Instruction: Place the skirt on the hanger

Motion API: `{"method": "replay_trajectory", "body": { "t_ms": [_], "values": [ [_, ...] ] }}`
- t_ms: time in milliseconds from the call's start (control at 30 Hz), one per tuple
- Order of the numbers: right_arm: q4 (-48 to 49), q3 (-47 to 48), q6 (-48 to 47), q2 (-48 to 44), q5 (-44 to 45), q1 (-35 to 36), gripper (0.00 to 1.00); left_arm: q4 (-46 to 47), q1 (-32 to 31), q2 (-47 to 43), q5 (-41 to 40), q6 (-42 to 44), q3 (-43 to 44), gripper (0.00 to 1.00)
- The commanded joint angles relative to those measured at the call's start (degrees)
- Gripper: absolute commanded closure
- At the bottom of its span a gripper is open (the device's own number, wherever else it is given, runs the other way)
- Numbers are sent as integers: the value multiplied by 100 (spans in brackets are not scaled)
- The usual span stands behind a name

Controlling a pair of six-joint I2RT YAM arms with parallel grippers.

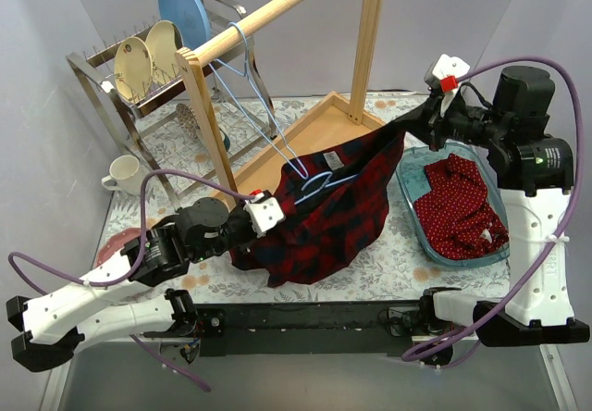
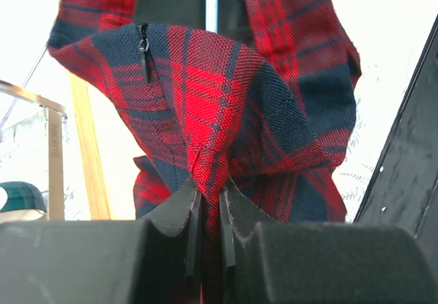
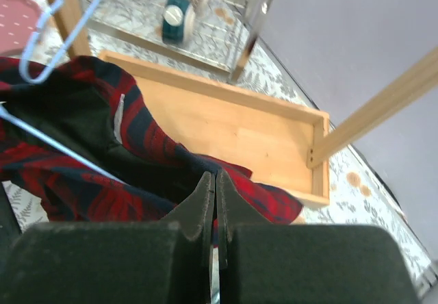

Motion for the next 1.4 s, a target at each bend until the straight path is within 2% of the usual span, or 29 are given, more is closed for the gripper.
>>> {"method": "replay_trajectory", "body": {
  "t_ms": [0, 200, 367, 533, 600, 700, 767, 800, 833, 900, 1067, 1233, 1267, 1333, 1367],
  "values": [
    [84, -235, -9, -373, -914, -42, 99, 167, 12, -306, -240, -411, 55, 100],
    [-381, -886, -764, -1060, -1285, -33, 99, 580, 12, -623, -521, -1035, -218, 100],
    [-611, -1431, -1011, -1411, -1128, -24, 99, 704, 12, -308, -618, -1281, -412, 100],
    [-409, -2028, -1108, -2123, -321, -24, 99, 861, 21, 115, -688, -1492, -420, 100],
    [-390, -2135, -1020, -2264, 380, -33, 99, 993, 47, 141, -732, -1589, -604, 100],
    [-775, -2450, -1746, -2501, 665, -33, 99, 1143, 126, 203, -706, -1835, -815, 100],
    [-1197, -2731, -2336, -2660, 508, -33, 99, 1283, 170, 238, -723, -2054, -912, 100],
    [-1443, -2785, -3009, -2721, 342, -24, 99, 1345, 170, 229, -706, -2168, -1034, 100],
    [-2011, -2820, -3276, -2713, 323, -24, 99, 1441, 170, 221, -697, -2283, -1079, 100],
    [-2428, -2951, -3752, -2547, 436, -24, 99, 1495, 170, 212, -758, -2556, -1167, 100],
    [-2438, -4005, -4509, -2573, 701, 125, 99, 1942, 179, -16, -1215, -2837, -1484, 100],
    [-2369, -5006, -4826, -2089, 245, 353, 99, 2452, 188, -105, -1312, -3013, -1703, 100],
    [-2281, -5122, -4739, -2072, 174, 415, 91, 2496, 188, -139, -1243, -3013, -1764, 100],
    [-1947, -5333, -4572, -2124, 59, 668, 89, 2567, 188, -192, -1128, -2987, -1835, 100],
    [-1772, -5491, -4432, -2211, 50, 740, 83, 2584, 188, -288, -1058, -2926, -1914, 100]
  ]
}}
